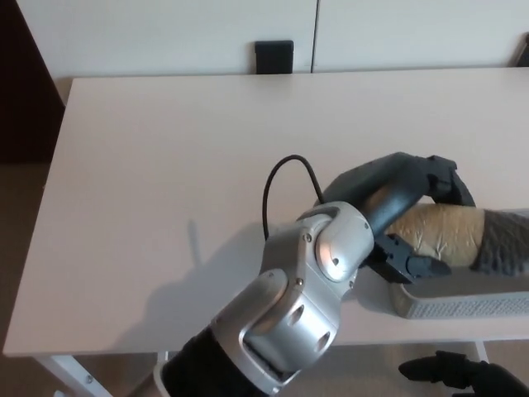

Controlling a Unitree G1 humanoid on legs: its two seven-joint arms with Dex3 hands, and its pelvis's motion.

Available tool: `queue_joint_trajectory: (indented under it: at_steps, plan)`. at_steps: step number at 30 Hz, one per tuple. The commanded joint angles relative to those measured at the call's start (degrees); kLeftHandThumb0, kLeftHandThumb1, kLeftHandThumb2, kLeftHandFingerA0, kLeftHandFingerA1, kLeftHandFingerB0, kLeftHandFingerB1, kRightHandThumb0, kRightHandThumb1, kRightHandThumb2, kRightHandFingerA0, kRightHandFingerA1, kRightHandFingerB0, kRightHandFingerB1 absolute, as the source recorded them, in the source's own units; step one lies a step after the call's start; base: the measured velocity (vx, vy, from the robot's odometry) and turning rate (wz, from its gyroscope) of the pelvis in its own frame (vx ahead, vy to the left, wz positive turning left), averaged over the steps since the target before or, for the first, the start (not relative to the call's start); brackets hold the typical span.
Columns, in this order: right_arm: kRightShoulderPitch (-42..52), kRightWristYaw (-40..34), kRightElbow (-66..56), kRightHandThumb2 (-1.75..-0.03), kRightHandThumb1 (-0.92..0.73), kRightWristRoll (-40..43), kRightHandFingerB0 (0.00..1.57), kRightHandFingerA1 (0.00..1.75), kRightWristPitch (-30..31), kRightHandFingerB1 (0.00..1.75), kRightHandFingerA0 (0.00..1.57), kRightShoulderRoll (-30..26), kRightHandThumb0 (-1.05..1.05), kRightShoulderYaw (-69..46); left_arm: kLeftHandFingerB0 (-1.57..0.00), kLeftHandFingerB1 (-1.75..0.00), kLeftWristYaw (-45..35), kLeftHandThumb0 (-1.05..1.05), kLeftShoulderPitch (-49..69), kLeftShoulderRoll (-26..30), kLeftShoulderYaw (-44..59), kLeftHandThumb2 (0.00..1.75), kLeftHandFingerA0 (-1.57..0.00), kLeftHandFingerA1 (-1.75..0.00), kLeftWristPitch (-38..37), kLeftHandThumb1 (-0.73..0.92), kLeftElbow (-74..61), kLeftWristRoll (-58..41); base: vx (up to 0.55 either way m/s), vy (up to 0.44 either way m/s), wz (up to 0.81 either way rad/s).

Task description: The robot walks towards a desk on which a shovel is kept on the left hand side and a container is kept on the right hand side. The robot picks up the shovel using its left hand and places it in the container.

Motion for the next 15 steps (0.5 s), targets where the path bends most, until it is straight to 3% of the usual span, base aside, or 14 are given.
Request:
queue_joint_trajectory:
  at_steps: [1,3,4,5,8,9,10,11,12,13,14,15]
  plan:
    - [0.4,-0.4,-0.9,-0.57,-0.58,-0.9,0.44,0.49,1.1,0.39,0.76,-0.9,-0.41,0.0,-0.75,-1.21,-1.4,-0.26,-0.3,1.0,-0.5,0.73,-0.81,-1.59,4.8,0.70,-2.2,1.3,0.00,0.000,0.00]
    - [0.4,-0.1,-1.3,-0.57,-0.58,-0.8,0.43,0.49,1.8,0.39,0.75,-0.9,-0.41,0.0,-0.71,-1.26,-1.0,-0.22,-0.4,1.2,-0.8,0.76,-0.78,-1.61,5.3,0.71,-2.2,1.8,0.00,0.000,0.00]
    - [0.4,-0.1,-1.2,-0.57,-0.58,-0.7,0.43,0.49,1.7,0.39,0.75,-0.9,-0.41,0.0,-0.72,-1.28,-0.9,-0.20,-0.4,1.2,-0.6,0.74,-0.84,-1.61,5.6,0.68,-2.3,1.7,0.00,0.000,0.00]
    - [0.3,0.0,-0.9,-0.57,-0.57,-0.8,0.43,0.48,1.6,0.39,0.75,-1.0,-0.41,0.0,-0.71,-1.19,-0.8,-0.21,-0.4,1.5,-0.6,0.70,-0.75,-1.63,5.5,0.70,-2.3,1.8,0.00,0.000,0.00]
    - [0.4,0.1,-1.2,-0.57,-0.58,-1.0,0.43,0.49,1.6,0.39,0.75,-1.2,-0.41,0.2,-0.70,-1.20,-0.6,-0.20,-0.8,1.6,-0.3,0.70,-0.74,-1.62,6.6,0.69,-2.3,1.8,0.00,0.000,0.00]
    - [0.2,-0.1,-1.1,-0.57,-0.57,-1.2,0.44,0.49,1.5,0.39,0.76,-1.3,-0.42,0.3,-0.70,-1.08,-0.1,-0.21,-1.1,1.4,0.3,0.68,-0.72,-1.54,6.9,0.71,-1.9,1.8,0.00,0.000,0.00]
    - [0.2,0.1,-0.9,-0.57,-0.58,-0.6,0.44,0.49,1.5,0.39,0.75,-1.0,-0.40,0.0,-0.67,-0.55,0.2,-0.27,-2.0,1.6,-0.1,0.61,-0.73,-1.06,8.1,0.77,-1.2,2.8,0.00,0.000,0.00]
    - [0.2,0.0,-1.0,-0.57,-0.58,-0.8,0.44,0.49,1.5,0.39,0.76,-1.1,-0.40,0.1,-0.68,-0.55,0.8,-0.27,-1.8,1.8,-0.1,0.63,-0.76,-1.13,7.3,0.77,-1.1,3.0,0.00,0.000,0.00]
    - [0.3,-0.1,-1.2,-0.57,-0.58,-1.0,0.44,0.49,1.6,0.39,0.77,-1.2,-0.40,0.2,-0.67,-0.51,2.0,-0.26,-1.8,3.2,-1.0,0.62,-0.81,-0.94,4.8,0.76,-1.0,4.3,0.00,0.000,0.00]
    - [0.3,0.2,-1.0,-0.57,-0.58,-0.5,0.43,0.49,1.4,0.40,0.75,-1.1,-0.39,0.1,-0.68,-0.50,3.5,-0.26,-1.4,4.0,-1.3,0.61,-0.85,-0.87,2.7,0.75,-0.8,5.0,0.00,0.000,0.00]
    - [0.6,0.6,-1.2,-0.57,-0.59,0.0,0.43,0.49,1.4,0.40,0.73,-1.2,-0.39,-0.2,-0.75,-0.55,4.7,-0.26,-1.2,4.1,-1.8,0.62,-0.84,-1.16,2.3,0.74,-0.5,5.8,0.00,0.000,0.00]
    - [0.7,0.5,-1.2,-0.57,-0.59,-0.4,0.43,0.48,1.6,0.39,0.73,-1.5,-0.41,0.0,-0.76,-0.57,7.1,-0.28,-1.1,4.5,-2.8,0.61,-0.89,-1.17,1.1,0.71,0.4,7.4,0.00,0.000,0.00]
